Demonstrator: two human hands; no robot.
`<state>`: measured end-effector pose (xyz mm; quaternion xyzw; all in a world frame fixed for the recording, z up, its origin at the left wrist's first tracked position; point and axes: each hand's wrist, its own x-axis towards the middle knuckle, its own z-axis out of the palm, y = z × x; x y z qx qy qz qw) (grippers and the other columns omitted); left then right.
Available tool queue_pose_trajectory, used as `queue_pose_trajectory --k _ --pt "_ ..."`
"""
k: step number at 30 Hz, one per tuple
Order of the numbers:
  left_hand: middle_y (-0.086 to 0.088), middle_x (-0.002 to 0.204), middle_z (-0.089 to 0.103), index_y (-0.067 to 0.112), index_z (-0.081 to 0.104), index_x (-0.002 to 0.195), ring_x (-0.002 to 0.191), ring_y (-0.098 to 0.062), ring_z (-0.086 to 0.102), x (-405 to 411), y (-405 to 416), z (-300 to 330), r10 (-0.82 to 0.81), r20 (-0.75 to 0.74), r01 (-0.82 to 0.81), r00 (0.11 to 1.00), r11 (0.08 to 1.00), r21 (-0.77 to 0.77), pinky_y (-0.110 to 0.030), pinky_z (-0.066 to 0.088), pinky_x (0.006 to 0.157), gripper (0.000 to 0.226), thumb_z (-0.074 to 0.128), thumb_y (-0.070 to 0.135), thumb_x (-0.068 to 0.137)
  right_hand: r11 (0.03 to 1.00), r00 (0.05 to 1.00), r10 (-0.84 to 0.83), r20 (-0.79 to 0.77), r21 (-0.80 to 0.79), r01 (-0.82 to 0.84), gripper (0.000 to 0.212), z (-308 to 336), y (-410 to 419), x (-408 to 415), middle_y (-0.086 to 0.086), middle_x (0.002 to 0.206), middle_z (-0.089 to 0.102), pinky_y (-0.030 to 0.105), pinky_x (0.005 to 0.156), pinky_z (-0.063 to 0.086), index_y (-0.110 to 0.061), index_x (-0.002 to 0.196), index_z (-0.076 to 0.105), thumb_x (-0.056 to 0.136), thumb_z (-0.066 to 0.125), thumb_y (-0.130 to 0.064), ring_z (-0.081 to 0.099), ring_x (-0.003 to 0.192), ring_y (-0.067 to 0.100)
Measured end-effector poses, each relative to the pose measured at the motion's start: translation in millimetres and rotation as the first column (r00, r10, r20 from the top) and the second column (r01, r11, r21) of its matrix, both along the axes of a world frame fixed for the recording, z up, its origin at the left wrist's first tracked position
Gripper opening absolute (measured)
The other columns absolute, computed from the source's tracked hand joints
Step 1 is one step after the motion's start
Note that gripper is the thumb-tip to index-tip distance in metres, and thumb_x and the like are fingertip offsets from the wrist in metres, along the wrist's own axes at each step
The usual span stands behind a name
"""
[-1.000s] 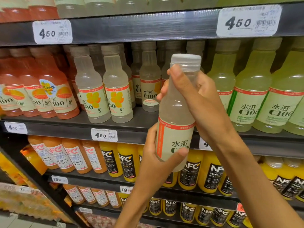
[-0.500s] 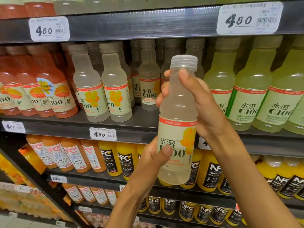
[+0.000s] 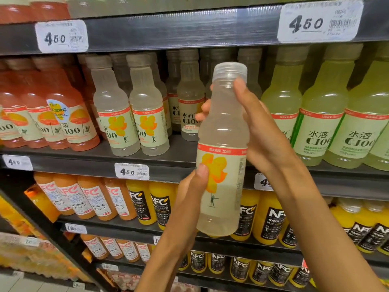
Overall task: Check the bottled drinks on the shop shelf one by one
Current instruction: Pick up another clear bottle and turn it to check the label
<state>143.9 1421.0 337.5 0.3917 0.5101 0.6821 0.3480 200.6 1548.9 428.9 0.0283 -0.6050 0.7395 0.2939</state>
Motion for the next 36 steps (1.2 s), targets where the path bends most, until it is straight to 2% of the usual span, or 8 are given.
queue_pose_trajectory --k 3,10,15,22,25,28,31,36 --pt "-0.009 0.117 0.068 0.028 0.061 0.125 0.105 -0.025 0.065 5 -1 1 -0.093 0.126 0.097 0.988 0.995 -0.029 -0.047 0.05 0.093 0.09 0.058 0.086 0.056 0.988 0.993 0.117 0.007 -0.105 -0.115 0.04 -1 0 -4 0.008 0.084 0.069 0.035 0.076 0.057 -0.009 0.117 0.053 0.096 0.04 -0.042 0.07 0.082 0.022" --pt "-0.013 0.073 0.073 -0.005 0.059 0.108 0.062 -0.016 0.072 -2 -4 12 -0.199 0.312 0.188 0.929 0.98 0.067 -0.022 0.055 0.052 0.064 0.029 0.05 0.098 0.956 0.987 0.056 0.15 -0.293 -0.01 0.043 -5 8 -9 0.006 0.072 0.069 0.034 0.069 0.06 -0.007 0.114 0.054 0.095 0.046 -0.045 0.071 0.07 0.021" --pt "-0.023 0.12 0.063 0.012 0.06 0.127 0.097 -0.028 0.068 5 -16 20 -0.378 0.462 0.343 0.802 0.926 0.161 -0.039 0.057 0.081 0.057 0.064 0.048 0.084 0.893 0.965 0.095 0.246 -0.45 0.027 0.048 -10 15 -11 0.01 0.077 0.074 0.037 0.065 0.06 -0.005 0.114 0.055 0.094 0.049 -0.048 0.073 0.074 0.023" --pt "-0.027 0.117 0.063 0.009 0.064 0.122 0.09 -0.03 0.069 -5 -13 23 -0.427 0.511 0.339 0.746 0.904 0.261 -0.039 0.058 0.074 0.064 0.081 0.039 0.068 0.927 0.972 0.113 0.204 -0.375 -0.029 0.043 -9 18 -13 0.01 0.08 0.073 0.038 0.076 0.059 -0.004 0.091 0.073 0.093 0.051 -0.041 0.072 0.082 0.022" --pt "-0.019 0.116 0.067 0.015 0.065 0.121 0.097 -0.027 0.068 -5 -12 19 -0.343 0.366 0.304 0.865 0.939 0.161 -0.038 0.057 0.081 0.063 0.079 0.046 0.068 0.942 0.992 0.05 0.116 -0.334 -0.008 0.041 -5 14 -16 0.009 0.084 0.071 0.036 0.068 0.06 -0.004 0.121 0.056 0.096 0.049 -0.036 0.072 0.082 0.023" --pt "-0.001 0.116 0.07 0.023 0.06 0.122 0.107 -0.015 0.066 -8 -10 17 -0.183 0.1 0.185 0.978 0.983 -0.01 -0.023 0.054 0.082 0.06 0.071 0.049 0.069 0.986 1.0 -0.017 -0.006 -0.167 0.016 0.036 -2 12 -12 0.005 0.083 0.068 0.033 0.069 0.058 -0.007 0.12 0.054 0.096 0.047 -0.033 0.07 0.079 0.02" --pt "0.016 0.114 0.069 0.031 0.052 0.121 0.106 -0.002 0.064 -18 -1 19 -0.056 -0.184 0.049 0.981 0.998 -0.044 -0.012 0.05 0.08 0.052 0.07 0.041 0.073 0.993 0.991 -0.116 -0.061 0.029 0.118 0.026 7 11 -7 0.003 0.085 0.07 0.029 0.068 0.056 -0.01 0.113 0.055 0.097 0.049 -0.029 0.07 0.081 0.019" --pt "0.015 0.113 0.065 0.036 0.047 0.118 0.101 0.007 0.062 -36 18 23 0.13 -0.346 -0.132 0.929 0.991 0.018 -0.007 0.048 0.076 0.057 0.074 0.04 0.068 0.944 0.958 -0.286 -0.033 0.162 0.288 0.027 17 12 -21 0.005 0.096 0.071 0.03 0.076 0.057 -0.012 0.112 0.053 0.094 0.057 -0.031 0.071 0.091 0.019"
